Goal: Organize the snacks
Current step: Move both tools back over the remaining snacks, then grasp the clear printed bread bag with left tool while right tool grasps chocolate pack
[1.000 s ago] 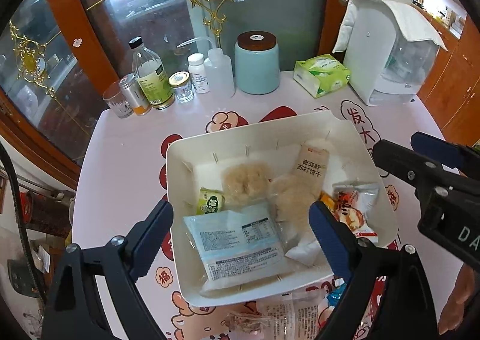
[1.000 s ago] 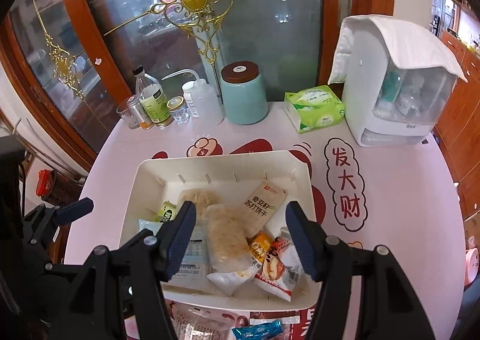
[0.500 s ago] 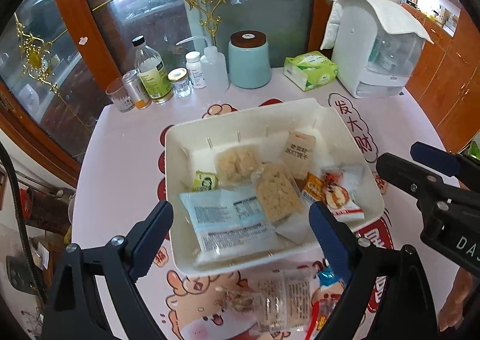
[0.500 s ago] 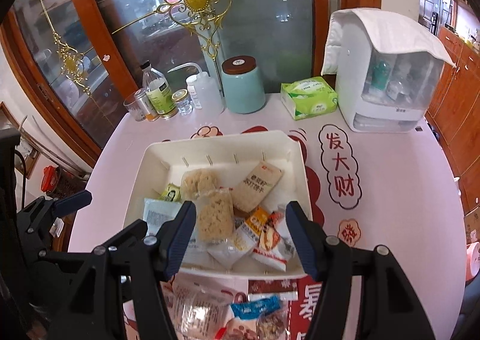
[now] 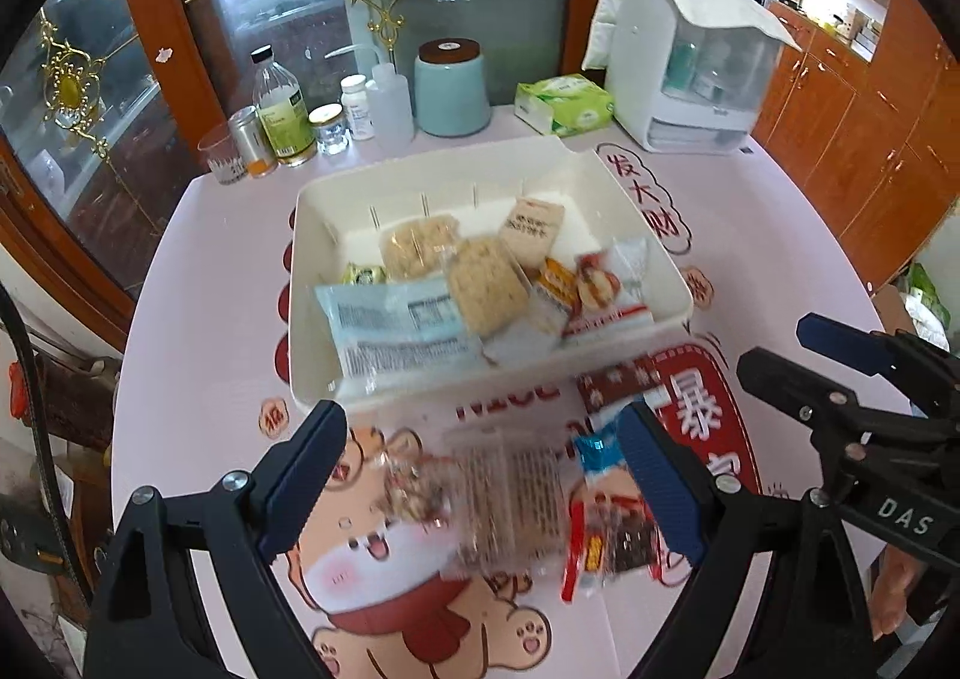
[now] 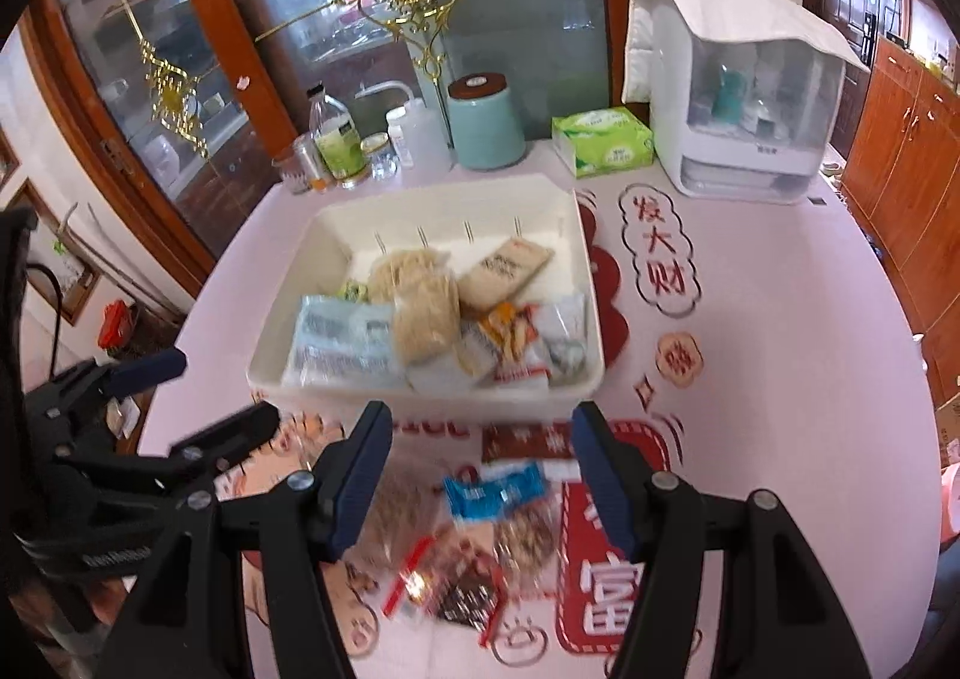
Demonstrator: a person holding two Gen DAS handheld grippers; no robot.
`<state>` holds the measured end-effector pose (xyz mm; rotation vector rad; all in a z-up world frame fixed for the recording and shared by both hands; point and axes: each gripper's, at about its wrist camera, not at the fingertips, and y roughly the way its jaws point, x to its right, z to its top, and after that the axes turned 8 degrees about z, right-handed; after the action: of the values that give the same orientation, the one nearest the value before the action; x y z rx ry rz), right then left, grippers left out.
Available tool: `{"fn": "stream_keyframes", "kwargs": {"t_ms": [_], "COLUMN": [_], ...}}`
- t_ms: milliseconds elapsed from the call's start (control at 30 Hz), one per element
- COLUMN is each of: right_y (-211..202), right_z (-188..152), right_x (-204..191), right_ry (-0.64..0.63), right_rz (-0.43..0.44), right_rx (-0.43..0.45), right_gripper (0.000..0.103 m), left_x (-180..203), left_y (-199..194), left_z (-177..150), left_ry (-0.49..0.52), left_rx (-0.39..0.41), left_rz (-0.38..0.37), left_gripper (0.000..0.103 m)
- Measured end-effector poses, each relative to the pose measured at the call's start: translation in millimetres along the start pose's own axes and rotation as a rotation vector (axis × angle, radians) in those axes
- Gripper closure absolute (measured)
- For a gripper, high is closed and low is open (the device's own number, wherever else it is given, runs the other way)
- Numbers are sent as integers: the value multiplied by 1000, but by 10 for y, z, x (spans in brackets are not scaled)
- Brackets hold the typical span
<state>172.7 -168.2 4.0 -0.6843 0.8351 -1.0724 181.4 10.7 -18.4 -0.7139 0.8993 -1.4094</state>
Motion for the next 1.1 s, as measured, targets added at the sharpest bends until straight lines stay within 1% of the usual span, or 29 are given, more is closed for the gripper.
{"fn": "stream_keyframes", "kwargs": {"t_ms": [133,233,367,567,767,967,1100], "right_y": [3,25,132,326,549,710,809], "right_z": [-291,-479,-707,-984,-1191,-1326,-1387], "right_x": [27,49,97,158,254,299,288], "right_ry": [-7,-12,-1,22,71,109,133], "right_rz": [2,-1,1,-7,0,18,45], "right_rx": [-31,-50,-87,-144,-196,-231,-250], "right_gripper": [40,40,40,40,40,40,40], "left_x": [55,87,116,128,160,262,292], "left_y": [-38,0,188,574,981,1314,1448], "left_z": [-256,-446,-690,-878,-915,-851,-811], "left_ry": [3,-1,-7,-47,-99,-118,-124], "left_rx": [-9,-33,-96,-189,-256,-292,-299], "left_rz": [-8,-14,-11,-19,-30,-17,-18], "left_gripper": [12,12,12,12,12,12,12]}}
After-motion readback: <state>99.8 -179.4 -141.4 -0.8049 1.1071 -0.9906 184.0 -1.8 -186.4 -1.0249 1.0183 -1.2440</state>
